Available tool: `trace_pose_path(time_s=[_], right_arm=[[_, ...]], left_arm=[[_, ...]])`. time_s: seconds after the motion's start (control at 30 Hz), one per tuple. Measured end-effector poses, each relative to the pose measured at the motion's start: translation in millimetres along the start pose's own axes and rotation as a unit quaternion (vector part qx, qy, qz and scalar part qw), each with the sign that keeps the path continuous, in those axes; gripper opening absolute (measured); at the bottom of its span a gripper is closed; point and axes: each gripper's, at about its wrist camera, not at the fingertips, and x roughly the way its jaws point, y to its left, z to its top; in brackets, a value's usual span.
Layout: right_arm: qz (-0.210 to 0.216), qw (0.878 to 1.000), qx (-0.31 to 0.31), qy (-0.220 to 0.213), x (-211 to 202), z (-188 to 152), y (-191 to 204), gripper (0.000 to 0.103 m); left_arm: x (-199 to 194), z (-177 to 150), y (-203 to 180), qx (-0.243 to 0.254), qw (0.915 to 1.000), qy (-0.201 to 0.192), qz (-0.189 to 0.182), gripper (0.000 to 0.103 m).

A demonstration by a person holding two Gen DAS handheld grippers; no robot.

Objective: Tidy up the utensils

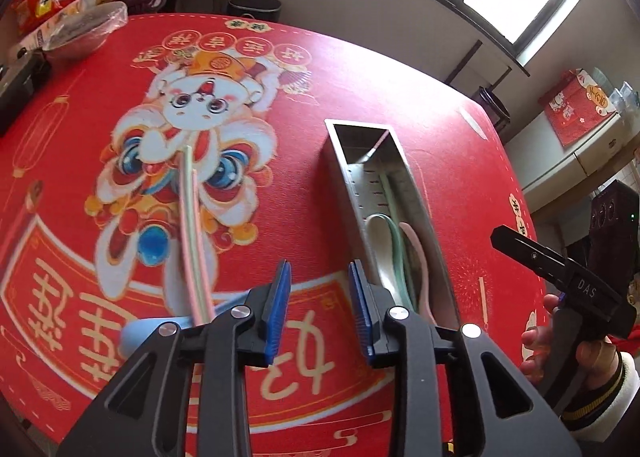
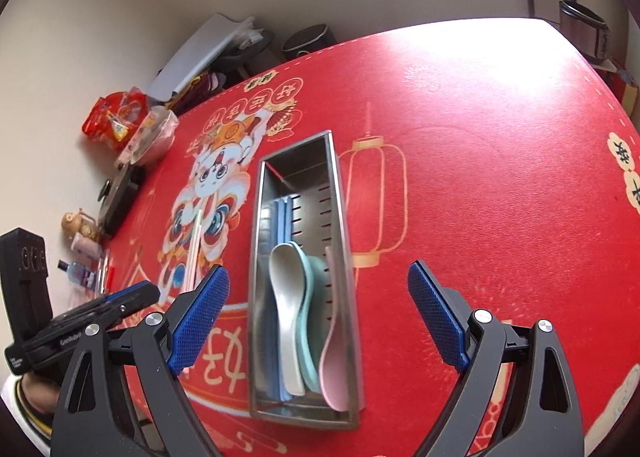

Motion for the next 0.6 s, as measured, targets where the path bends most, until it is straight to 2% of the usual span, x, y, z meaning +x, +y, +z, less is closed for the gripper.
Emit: trace_pose_path(time_s=[0.17,0.4,0.6], right_arm=[[0.009,1.0,-0.008,0.008,13.9,-4.2,30.3,0.088],[0.036,0.999,-0.011,0.033,31.8,-13.0,69.8,0.088],[0.019,0.998,-0.036,0.053,44.1,-23.0,103.6,0.088]], left_arm=[[-17.2,-6.3,42.2,0.009,0.9998,0.0,0.016,0.036],[-12.3,-19.3,74.3,0.066,0.9966,0.035,0.036,0.037],[-2.2,-25.0,94.5,0.092,0.9934,0.056,0.038,0.037]])
